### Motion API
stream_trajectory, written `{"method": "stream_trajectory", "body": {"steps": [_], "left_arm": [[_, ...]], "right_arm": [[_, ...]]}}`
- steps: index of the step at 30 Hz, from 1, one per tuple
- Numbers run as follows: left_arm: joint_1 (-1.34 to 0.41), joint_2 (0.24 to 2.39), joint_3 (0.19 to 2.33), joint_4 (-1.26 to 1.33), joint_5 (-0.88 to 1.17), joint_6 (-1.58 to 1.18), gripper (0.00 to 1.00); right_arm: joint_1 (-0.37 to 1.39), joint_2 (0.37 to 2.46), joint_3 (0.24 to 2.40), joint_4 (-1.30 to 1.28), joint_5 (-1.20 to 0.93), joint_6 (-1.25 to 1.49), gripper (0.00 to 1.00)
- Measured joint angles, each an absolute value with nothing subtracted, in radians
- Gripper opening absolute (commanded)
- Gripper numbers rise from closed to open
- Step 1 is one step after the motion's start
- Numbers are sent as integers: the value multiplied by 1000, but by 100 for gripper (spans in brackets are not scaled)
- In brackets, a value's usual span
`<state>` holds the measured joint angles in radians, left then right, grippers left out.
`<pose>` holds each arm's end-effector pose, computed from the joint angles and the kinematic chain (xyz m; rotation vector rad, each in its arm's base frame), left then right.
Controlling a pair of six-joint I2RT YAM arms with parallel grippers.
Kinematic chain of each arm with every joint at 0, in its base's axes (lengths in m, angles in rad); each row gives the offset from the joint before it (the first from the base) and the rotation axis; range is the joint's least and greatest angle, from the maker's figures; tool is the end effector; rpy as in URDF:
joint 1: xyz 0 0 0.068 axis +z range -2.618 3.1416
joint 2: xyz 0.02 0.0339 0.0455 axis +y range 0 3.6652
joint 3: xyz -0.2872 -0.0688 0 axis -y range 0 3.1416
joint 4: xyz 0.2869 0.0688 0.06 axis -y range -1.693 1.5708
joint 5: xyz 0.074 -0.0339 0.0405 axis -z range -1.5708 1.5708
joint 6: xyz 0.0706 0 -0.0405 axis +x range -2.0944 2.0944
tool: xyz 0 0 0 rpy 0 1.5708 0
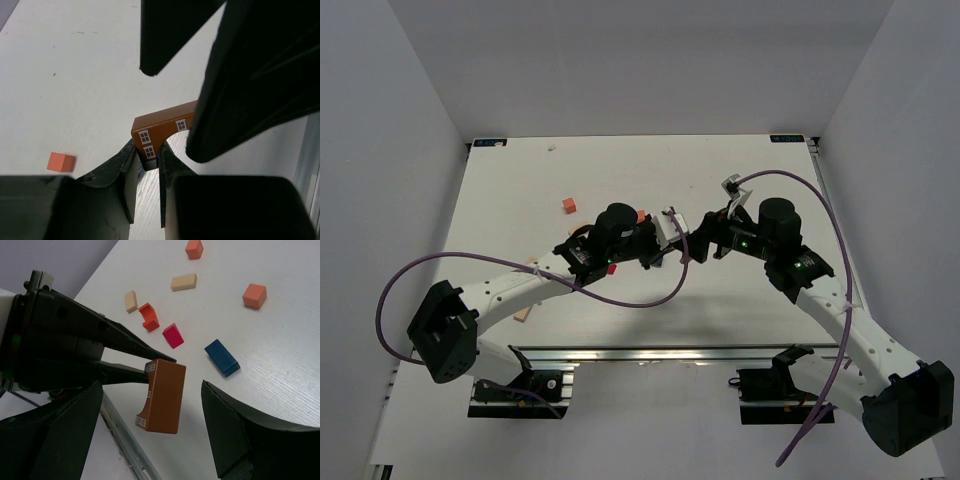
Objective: Build the wood block tower
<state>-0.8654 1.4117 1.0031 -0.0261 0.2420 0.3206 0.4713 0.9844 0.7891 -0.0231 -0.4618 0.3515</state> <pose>0.2406 -0.3086 0.2781 1.2684 1.5995 -0.5878 0.2424 0.1588 0.3262 -0.4583 1.8225 0.9905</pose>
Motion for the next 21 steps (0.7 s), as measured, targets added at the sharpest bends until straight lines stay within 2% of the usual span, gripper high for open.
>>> {"method": "stream_trajectory", "body": {"steps": [11, 13, 21], "left_arm": [[-890, 1411, 1002, 37, 184, 329, 0], [-891, 1407, 992, 47, 183, 329, 0], [-893, 1380, 970, 66, 183, 332, 0]], "right_arm": [[472, 1009, 771, -51, -500, 389, 75], [471, 1010, 768, -54, -490, 394, 67], [471, 1007, 767, -42, -482, 412, 50]]}}
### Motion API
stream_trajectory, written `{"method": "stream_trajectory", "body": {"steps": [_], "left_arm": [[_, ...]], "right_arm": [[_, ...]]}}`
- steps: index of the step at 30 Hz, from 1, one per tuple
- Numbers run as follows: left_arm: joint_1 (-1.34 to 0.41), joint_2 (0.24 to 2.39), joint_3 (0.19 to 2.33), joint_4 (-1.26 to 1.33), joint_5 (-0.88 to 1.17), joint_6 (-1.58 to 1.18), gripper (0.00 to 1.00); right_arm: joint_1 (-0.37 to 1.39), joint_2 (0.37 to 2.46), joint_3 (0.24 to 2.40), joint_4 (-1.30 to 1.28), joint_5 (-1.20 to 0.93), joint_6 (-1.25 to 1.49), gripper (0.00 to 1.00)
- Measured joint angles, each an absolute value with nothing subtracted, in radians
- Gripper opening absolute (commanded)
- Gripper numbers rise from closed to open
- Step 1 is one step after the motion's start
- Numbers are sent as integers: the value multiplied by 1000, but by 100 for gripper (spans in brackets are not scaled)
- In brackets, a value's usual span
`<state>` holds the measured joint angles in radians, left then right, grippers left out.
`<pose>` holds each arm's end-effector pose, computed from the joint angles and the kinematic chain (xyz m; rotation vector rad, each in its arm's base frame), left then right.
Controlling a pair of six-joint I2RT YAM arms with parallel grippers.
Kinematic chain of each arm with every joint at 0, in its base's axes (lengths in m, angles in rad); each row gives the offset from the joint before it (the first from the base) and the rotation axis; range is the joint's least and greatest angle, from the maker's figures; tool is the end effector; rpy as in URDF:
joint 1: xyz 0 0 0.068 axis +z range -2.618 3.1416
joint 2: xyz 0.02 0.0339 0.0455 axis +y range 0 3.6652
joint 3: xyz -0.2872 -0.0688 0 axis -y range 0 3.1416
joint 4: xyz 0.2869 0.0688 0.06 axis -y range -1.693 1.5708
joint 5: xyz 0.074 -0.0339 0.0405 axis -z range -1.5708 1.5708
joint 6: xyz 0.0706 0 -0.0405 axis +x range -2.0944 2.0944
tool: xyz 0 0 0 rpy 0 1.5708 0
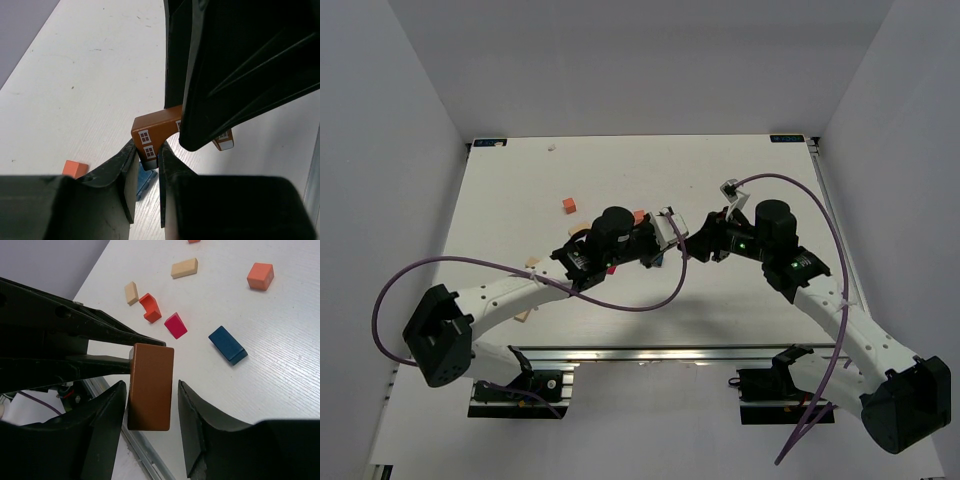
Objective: Build the wood block tower
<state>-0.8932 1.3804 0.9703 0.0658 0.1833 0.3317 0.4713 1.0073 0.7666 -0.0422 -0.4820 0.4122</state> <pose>0.2330 -0.3101 0.2877 1.2205 1.5185 -0.5508 0.2441 0.1611 0.3081 -0.4117 1.9129 1.0451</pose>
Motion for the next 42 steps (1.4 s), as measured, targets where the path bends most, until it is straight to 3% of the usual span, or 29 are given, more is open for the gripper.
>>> {"method": "stream_trajectory", "body": {"steps": [3, 8, 9, 11, 12, 13, 17, 24, 31, 42], "left_arm": [[-894, 1377, 969, 80, 184, 332, 0], [-894, 1363, 956, 93, 189, 332, 1], [-894, 1361, 954, 94, 190, 332, 23], [-894, 1356, 948, 94, 190, 332, 34], [-894, 1352, 945, 95, 190, 332, 58], [-894, 1348, 942, 94, 191, 339, 75], [-894, 1319, 918, 98, 183, 324, 98], [-852, 1262, 819, 117, 112, 210, 98], [-582, 1274, 795, 155, 122, -37, 98], [-502, 1421, 780, 201, 150, -215, 98]], "right_arm": [[471, 1003, 765, -31, -491, 411, 45], [471, 1007, 765, -25, -517, 414, 27], [471, 1009, 765, -23, -522, 413, 24], [471, 1010, 765, -21, -527, 411, 14], [471, 1010, 765, -21, -527, 407, 13], [471, 1010, 765, -20, -526, 399, 11], [468, 1010, 765, -22, -492, 337, 11], [460, 1010, 757, -51, -332, 120, 11], [469, 1054, 627, 1, -286, -146, 13], [495, 1230, 596, 37, -266, -371, 22]]}}
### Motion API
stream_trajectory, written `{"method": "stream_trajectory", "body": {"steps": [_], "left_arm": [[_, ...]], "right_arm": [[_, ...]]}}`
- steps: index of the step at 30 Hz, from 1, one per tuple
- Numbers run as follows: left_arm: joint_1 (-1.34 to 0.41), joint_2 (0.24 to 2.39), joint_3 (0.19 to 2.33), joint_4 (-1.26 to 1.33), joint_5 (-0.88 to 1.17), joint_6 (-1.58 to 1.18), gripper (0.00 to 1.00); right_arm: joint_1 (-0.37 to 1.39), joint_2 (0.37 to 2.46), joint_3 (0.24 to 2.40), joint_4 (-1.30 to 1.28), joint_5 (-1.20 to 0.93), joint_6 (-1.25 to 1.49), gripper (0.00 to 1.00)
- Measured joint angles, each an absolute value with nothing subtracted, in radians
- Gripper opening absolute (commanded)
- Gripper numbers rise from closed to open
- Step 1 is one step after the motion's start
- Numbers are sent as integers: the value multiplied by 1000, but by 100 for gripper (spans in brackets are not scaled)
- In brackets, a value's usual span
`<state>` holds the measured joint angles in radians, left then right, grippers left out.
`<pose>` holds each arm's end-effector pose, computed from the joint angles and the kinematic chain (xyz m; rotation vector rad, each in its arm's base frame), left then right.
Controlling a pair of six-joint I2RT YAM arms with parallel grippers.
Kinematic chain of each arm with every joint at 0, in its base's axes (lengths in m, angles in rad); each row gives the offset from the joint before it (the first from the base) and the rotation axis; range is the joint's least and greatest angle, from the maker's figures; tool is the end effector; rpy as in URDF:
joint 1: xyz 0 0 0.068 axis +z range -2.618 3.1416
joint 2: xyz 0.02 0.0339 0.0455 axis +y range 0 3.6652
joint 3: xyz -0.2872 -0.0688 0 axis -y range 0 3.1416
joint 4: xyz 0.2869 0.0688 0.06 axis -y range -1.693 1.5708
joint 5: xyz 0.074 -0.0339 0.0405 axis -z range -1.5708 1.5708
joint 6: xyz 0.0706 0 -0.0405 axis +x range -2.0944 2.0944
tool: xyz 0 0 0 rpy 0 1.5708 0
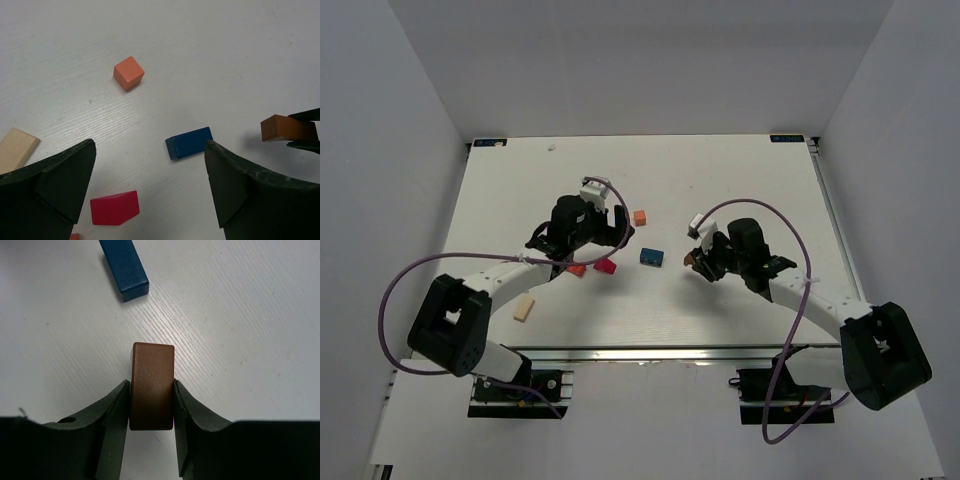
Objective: Build the wood block tower
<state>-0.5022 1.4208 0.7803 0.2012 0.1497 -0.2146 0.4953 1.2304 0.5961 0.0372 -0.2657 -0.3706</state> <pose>0.3220 -0.1888 0.2130 0.3914 2.0200 -0.6021 0.2624 0.1628 0.1826 -1.0452 1.8972 0.3594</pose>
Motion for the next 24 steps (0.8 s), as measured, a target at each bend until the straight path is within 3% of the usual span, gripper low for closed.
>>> {"method": "stream_trajectory", "body": {"steps": [9, 24], "left_arm": [[-474, 1579, 781, 240, 315, -308, 98], [-474, 1650, 799, 289, 437, -325, 98]], "right_arm": [[505, 1351, 592, 116, -340, -525, 30], [505, 1502, 640, 114, -424, -611, 48]]}}
